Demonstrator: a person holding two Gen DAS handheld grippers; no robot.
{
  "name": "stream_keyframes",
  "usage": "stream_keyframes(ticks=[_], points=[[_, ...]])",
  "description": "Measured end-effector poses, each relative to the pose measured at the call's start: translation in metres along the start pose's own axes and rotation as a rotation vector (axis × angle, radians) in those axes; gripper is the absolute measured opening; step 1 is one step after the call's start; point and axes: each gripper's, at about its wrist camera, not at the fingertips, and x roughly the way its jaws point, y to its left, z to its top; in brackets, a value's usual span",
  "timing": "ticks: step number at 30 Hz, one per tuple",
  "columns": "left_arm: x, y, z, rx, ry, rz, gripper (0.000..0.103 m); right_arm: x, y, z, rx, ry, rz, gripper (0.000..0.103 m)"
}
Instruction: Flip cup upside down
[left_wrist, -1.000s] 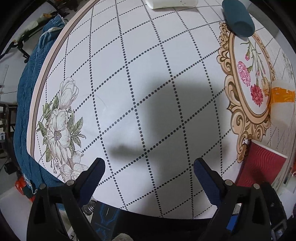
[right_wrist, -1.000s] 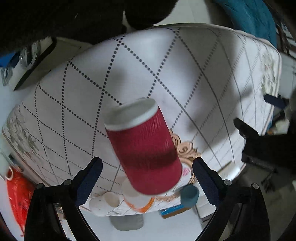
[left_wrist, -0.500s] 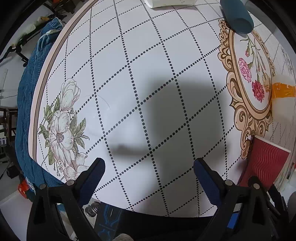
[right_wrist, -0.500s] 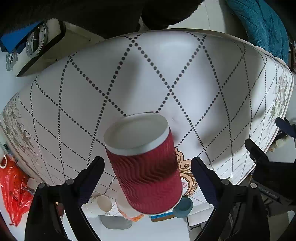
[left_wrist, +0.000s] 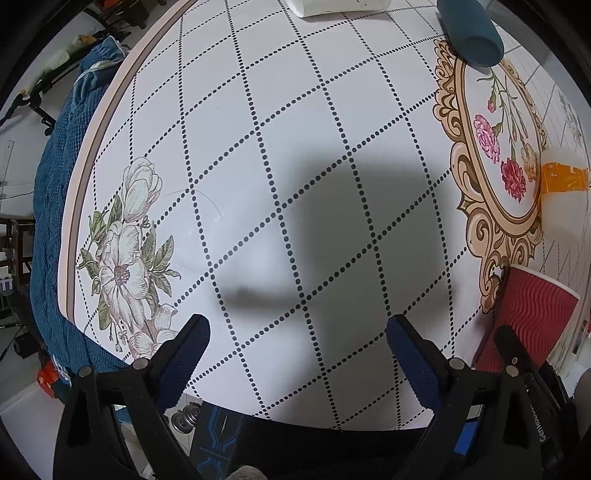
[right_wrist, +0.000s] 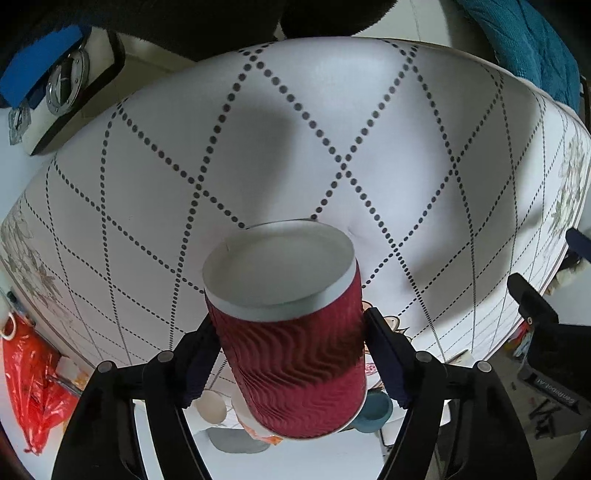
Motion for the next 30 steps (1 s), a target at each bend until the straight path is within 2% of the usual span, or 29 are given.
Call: stream_keyframes(ticks=[7,13,17,22,26,30], points=[[-0.007,0.001,0.003,0.001,-0.012,0.003,0.098,0.002,-0.034,-0.004,0.149,0.004,0.071,0.077],[-0.016,0.003,0.007,-0.001,-0.026,0.005,0.098,0.006,-0.058,-0.013,0.294,0.002,0.206,0.077],[-0.021,0.007,0.009,-0.004,-0.033,0.007,0.098,0.016,-0.069,-0.027,0.421,0.002,0.316,0.077],[-0.027,0.009,0.010,-0.004,-0.039,0.008,0.098,0.038,-0.091,-0.046,0.647,0.044,0.461,0.077],[-0.028,0.009,0.010,-0.002,-0.043,0.009,0.098,0.067,-0.107,-0.068,0.873,0.093,0.627,0.077],[-0.030,0.007,0.009,0.003,-0.046,0.015,0.098,0.091,-0.111,-0.094,1.023,0.113,0.768,0.077]])
